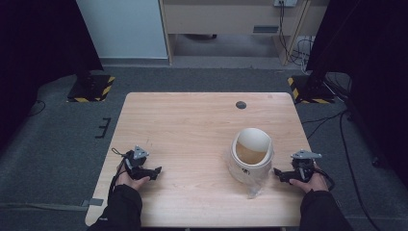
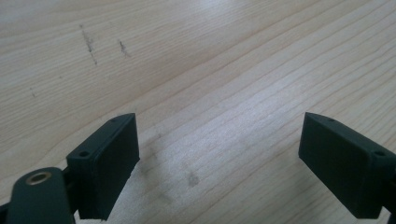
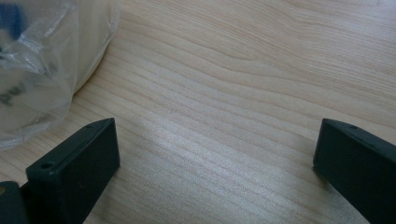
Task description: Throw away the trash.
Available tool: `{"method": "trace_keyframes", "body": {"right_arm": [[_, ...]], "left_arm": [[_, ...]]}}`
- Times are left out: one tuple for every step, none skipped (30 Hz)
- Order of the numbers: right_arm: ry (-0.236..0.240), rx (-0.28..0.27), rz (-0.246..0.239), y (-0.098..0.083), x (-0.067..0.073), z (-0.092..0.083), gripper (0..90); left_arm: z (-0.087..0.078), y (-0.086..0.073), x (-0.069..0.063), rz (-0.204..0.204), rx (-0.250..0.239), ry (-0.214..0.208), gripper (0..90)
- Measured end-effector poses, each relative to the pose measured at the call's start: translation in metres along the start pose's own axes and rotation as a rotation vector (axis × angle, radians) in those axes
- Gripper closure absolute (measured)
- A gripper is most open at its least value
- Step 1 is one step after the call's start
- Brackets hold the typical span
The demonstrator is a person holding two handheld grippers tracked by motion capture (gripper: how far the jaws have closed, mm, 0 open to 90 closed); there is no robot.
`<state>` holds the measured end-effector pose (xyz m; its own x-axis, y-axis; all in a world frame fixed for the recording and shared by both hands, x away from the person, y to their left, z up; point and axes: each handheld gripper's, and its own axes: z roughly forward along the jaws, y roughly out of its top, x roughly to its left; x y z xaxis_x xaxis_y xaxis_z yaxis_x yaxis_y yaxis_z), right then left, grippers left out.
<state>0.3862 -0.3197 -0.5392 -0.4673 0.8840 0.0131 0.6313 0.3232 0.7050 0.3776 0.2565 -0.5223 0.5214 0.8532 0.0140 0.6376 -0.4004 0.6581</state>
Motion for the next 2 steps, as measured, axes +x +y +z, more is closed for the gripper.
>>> {"method": "trace_keyframes", "body": {"right_arm": [[0.000,0.000,0.000,0.0000,0.0000,0.0000,0.7],[0.001,0.000,0.000,0.0000,0.0000,0.0000,0.7]], "left_arm": [[0.0009,-0.0006,0.0005,-0.002,0.007,0.001,11.7],[0.0015,-0.0011,0.0008,-0.002,0.015,0.002,11.5]]}}
